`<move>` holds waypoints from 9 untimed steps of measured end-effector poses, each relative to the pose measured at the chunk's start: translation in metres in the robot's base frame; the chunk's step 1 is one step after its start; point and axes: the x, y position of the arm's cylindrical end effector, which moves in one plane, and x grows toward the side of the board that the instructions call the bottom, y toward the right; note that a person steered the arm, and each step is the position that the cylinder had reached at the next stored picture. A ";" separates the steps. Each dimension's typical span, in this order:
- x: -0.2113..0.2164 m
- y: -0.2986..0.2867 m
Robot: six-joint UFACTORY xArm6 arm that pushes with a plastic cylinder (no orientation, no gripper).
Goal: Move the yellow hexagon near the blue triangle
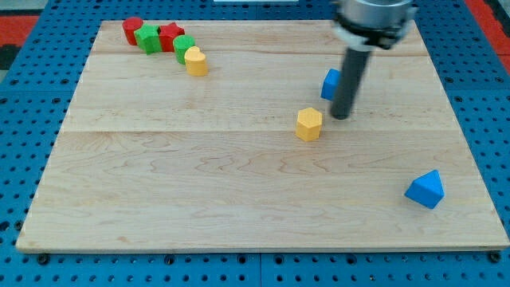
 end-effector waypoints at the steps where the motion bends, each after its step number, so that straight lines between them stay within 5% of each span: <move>1: 0.005 -0.063; 2: -0.023 -0.095; 3: 0.005 -0.086; 4: 0.019 -0.015; 6: 0.014 -0.071; 7: 0.060 -0.078; 9: 0.076 0.024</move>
